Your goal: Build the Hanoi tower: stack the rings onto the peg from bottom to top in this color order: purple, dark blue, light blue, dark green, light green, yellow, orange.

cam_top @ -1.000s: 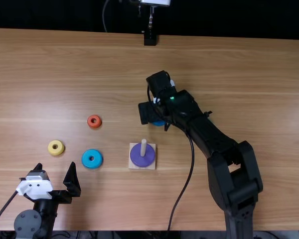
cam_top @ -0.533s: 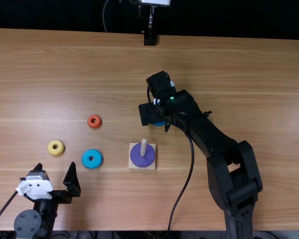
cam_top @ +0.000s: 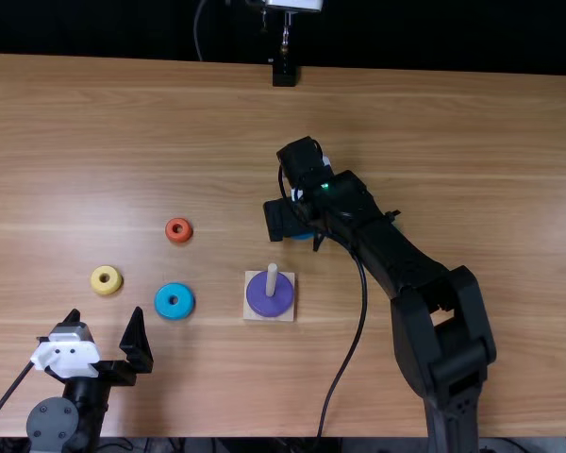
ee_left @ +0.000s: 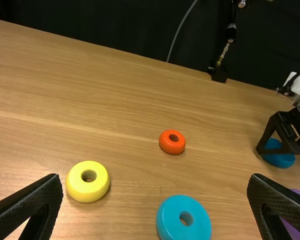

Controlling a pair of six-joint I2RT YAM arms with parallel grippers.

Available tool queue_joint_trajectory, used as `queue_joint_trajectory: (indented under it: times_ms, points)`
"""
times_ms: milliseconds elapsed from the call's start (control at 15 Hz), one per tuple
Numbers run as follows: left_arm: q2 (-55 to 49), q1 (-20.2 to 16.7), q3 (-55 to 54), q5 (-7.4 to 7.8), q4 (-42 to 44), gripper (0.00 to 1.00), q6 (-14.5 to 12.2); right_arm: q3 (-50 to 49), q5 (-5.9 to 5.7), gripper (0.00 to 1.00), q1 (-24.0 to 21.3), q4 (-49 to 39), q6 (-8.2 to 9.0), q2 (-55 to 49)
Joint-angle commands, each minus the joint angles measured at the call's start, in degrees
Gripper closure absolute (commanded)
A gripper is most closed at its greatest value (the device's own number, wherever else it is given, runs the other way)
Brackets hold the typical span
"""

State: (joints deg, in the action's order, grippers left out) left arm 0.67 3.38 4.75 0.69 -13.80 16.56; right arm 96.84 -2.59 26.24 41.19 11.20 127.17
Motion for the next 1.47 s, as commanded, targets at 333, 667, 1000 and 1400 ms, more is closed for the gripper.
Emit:
queue_joint_trajectory:
  times_ms: [333,667,1000,1400]
  points:
    - [-0.67,-0.12,-3.17,0.68,-1.07,0.0,-0.21,1.69,-0.89,0.0,0.22,0.43,0.19,2.11]
    - [-0.67,-0.12,-3.17,0.68,-1.07,0.0,-0.21,1.6,-0.26,0.91,0.39,0.43,0.4,2.02]
    - [-0.67,-0.12,-3.17,0.68,-1.07,0.0,-0.21,0.72,-0.68,1.0,0.04,0.53,0.4,1.41]
    - [-0.67,-0.12,-3.17,0.68,-1.07,0.0,-0.21,1.25,-0.15,1.0,0.22,8.76,0.29,-8.52]
